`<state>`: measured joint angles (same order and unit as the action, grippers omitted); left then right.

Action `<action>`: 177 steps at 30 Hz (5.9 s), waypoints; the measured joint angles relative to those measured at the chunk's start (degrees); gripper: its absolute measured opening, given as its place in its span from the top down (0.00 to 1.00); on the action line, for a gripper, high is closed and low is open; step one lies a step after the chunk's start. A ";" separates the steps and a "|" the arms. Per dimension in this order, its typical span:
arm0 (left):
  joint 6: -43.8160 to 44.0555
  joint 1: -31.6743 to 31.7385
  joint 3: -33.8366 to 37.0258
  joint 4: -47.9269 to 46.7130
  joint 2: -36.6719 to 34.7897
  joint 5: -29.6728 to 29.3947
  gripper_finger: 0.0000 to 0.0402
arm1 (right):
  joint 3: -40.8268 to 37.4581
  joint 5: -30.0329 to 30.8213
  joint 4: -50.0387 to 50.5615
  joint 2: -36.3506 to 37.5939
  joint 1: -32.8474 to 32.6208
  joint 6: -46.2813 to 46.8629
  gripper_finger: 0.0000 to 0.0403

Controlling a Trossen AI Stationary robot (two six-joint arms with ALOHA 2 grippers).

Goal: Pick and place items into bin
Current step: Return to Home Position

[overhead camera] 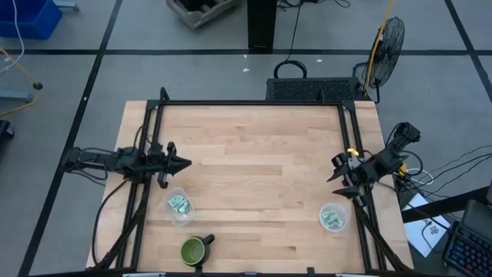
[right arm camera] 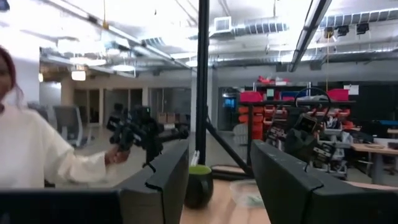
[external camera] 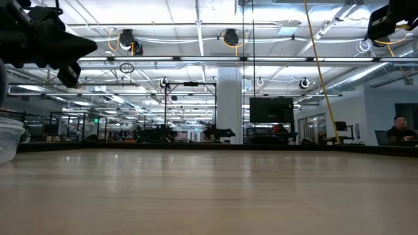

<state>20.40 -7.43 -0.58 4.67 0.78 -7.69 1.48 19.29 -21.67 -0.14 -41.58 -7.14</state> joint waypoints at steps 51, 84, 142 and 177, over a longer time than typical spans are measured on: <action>-3.29 1.31 0.00 -1.54 1.09 1.65 0.94 | -0.20 8.98 18.49 -7.13 -0.02 5.12 0.59; -3.27 1.31 0.00 -1.52 1.09 1.65 0.94 | -0.20 9.10 18.47 -7.13 -0.01 4.55 0.59; -3.27 1.32 -0.04 -1.50 1.09 1.65 0.94 | -0.19 9.11 18.45 -7.10 -0.01 4.55 0.59; -3.27 1.30 -0.04 -1.49 1.09 1.65 0.94 | -0.18 9.11 18.46 -7.10 -0.01 4.56 0.59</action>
<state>17.12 -6.13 -0.62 3.18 1.87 -6.04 1.29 28.40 -3.21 -7.25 -41.59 -2.58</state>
